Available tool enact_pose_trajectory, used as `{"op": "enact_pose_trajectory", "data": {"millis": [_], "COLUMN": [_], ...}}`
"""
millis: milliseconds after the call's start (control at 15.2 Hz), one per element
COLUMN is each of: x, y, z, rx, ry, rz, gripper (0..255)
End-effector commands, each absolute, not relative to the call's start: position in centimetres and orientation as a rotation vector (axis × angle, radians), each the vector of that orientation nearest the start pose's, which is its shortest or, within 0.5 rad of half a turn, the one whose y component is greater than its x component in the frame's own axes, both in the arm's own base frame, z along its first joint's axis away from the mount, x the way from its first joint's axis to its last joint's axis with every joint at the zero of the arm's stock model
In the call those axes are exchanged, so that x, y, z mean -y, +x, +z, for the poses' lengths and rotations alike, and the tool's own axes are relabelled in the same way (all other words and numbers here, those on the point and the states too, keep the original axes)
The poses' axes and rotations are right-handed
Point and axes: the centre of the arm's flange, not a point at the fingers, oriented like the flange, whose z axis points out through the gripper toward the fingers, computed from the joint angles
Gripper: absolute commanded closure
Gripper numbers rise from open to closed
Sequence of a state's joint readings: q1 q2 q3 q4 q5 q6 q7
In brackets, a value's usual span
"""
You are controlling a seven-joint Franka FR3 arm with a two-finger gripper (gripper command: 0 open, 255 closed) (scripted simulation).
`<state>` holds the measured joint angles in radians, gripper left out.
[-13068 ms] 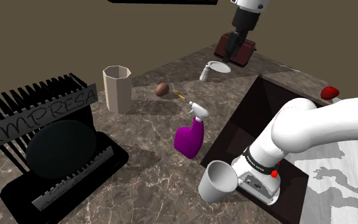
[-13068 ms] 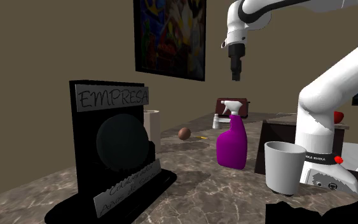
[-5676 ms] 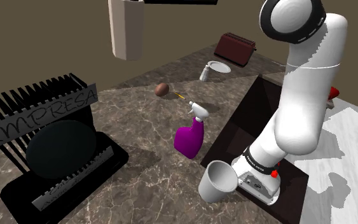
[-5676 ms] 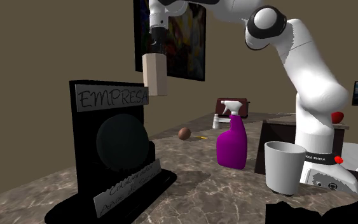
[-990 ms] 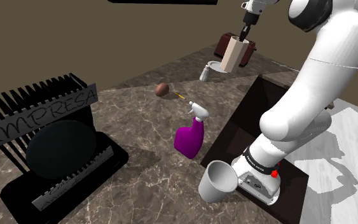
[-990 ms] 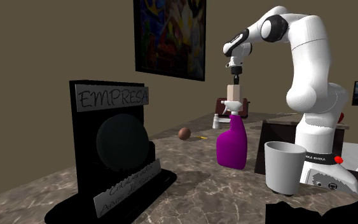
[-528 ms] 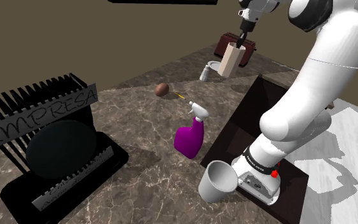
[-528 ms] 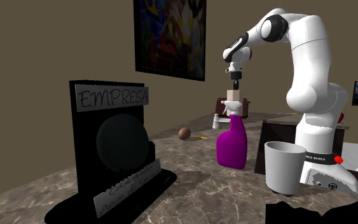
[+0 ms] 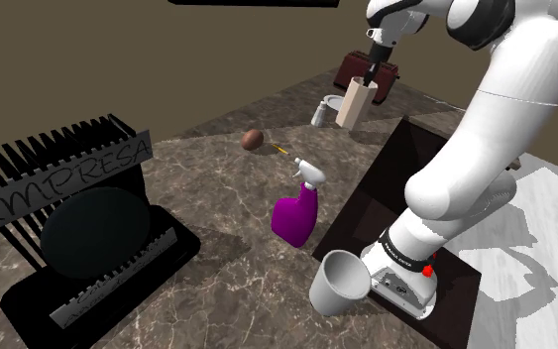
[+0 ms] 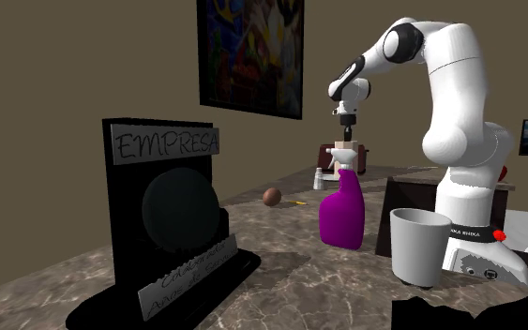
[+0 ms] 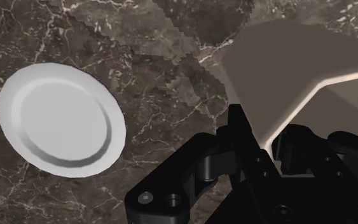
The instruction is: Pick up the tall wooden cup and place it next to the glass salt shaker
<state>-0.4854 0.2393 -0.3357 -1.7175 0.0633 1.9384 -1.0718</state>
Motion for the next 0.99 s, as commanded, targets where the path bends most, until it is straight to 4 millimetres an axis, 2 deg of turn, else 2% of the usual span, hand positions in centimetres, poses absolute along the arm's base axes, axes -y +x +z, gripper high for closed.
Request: {"op": "enact_pose_trajectory", "data": {"millis": [0,462,924], "x": [44.6,44.6,44.6], "y": [44.0,44.0,44.0], "z": [44.0,40.1,40.1], "rx": [0.372,0.372,0.372], "ry": [-3.128,-3.128,-3.128], "rz": [0.027,0.027,0.027], "gripper": [255,255,255]}}
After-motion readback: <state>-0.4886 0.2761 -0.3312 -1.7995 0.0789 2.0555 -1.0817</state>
